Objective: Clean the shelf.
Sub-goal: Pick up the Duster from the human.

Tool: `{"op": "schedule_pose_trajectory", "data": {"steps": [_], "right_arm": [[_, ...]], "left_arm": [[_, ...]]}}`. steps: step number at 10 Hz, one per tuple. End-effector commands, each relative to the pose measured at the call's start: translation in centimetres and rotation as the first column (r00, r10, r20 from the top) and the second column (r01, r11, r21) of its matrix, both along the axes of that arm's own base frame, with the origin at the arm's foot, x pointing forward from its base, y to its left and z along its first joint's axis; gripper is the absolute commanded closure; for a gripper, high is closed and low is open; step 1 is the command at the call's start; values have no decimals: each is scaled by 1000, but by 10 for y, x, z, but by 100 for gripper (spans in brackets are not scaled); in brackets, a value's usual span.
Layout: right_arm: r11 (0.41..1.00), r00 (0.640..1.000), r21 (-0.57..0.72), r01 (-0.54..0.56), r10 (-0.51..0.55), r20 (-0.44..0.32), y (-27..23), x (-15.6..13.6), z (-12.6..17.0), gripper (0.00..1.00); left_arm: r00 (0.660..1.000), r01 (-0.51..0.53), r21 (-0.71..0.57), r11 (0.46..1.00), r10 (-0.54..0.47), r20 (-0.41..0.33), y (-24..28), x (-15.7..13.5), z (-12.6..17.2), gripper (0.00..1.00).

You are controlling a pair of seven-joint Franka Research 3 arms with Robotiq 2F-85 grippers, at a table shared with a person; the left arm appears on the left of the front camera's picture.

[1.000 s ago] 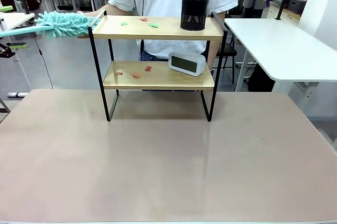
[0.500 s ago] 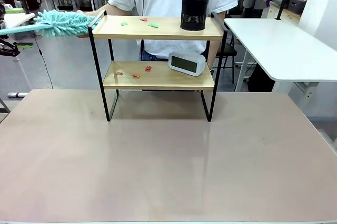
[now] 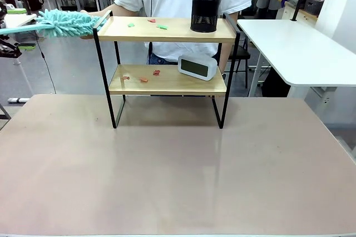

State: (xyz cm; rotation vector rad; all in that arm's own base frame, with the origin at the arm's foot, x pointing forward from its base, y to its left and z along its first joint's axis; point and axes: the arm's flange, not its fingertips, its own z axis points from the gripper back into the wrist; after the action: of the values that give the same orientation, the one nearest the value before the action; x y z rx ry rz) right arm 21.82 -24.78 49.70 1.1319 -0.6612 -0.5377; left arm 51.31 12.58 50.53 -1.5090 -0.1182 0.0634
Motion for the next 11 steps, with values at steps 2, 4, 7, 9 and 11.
{"op": "schedule_pose_trajectory", "data": {"steps": [2, 4, 7, 9, 11], "right_arm": [[1000, 999, -7, -4, 4, 32, -1, 3, 1, 0], [1000, 999, -7, -4, 4, 32, -1, 3, 1, 0], [1000, 999, -7, -4, 4, 32, -1, 3, 1, 0], [1000, 999, -7, -4, 4, 32, -1, 3, 1, 0], [1000, 999, -7, -4, 4, 32, -1, 3, 1, 0]], "left_arm": [[1000, -19, 19, 1000, 18, 7, -12, -7, 3, 100], [1000, -20, 21, 1000, 20, 12, -10, -8, 1, 100], [1000, -26, 23, 999, 26, 16, -10, -8, 1, 100], [1000, -14, 12, 1000, 14, 19, -10, -10, -1, 100], [1000, 2, 0, 1000, -2, 27, -10, -12, 0, 100]]}}
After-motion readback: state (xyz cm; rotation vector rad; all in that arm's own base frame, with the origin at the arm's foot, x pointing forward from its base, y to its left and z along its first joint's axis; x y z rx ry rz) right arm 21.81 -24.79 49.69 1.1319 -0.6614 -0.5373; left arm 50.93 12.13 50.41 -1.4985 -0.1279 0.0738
